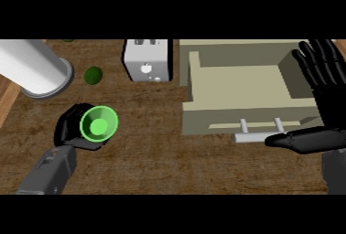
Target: Pick up the cup, place it into the drawer and close the drawer
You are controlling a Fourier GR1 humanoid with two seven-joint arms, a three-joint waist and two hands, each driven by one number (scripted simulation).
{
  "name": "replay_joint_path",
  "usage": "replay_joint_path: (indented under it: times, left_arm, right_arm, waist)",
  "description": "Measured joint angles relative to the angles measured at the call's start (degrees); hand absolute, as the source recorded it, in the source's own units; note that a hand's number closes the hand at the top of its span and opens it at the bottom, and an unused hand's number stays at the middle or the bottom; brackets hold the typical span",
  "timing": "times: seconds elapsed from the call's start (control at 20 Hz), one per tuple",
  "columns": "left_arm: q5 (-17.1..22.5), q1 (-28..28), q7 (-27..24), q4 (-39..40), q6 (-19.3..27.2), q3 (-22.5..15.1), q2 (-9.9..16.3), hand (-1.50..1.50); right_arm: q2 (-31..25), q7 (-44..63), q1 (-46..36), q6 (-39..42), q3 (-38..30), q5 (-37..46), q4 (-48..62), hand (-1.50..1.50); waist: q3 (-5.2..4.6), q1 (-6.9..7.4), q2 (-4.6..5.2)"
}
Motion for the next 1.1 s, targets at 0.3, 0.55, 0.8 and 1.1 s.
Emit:
replay_joint_path:
  times: [0.3, 0.55, 0.8, 1.1]
  left_arm:
    - [2.18, -0.55, -0.91, -3.06, 3.72, 1.74, -5.00, 1.50]
    - [1.73, -3.71, 1.93, -9.12, 5.04, -0.43, -7.37, 1.50]
    - [1.84, -8.86, 8.92, -17.22, 6.58, -3.21, -10.47, 1.50]
    - [3.39, -16.17, 21.98, -26.50, 12.74, -8.47, -13.45, 1.50]
  right_arm:
    - [-0.19, 0.56, 0.62, -0.27, -0.09, 0.51, -0.53, -1.50]
    - [-0.54, 1.03, 2.55, -0.14, -0.30, 0.85, -2.25, -1.50]
    - [-0.88, 0.38, 2.11, -0.21, -1.13, 1.14, -0.52, -1.50]
    - [-1.01, 0.14, 1.79, -0.24, -1.59, 1.04, -0.22, -1.50]
  waist:
    - [0.16, 0.96, -0.50]
    - [0.29, 1.66, -0.94]
    - [0.36, 2.33, -1.17]
    - [0.37, 2.27, -1.32]
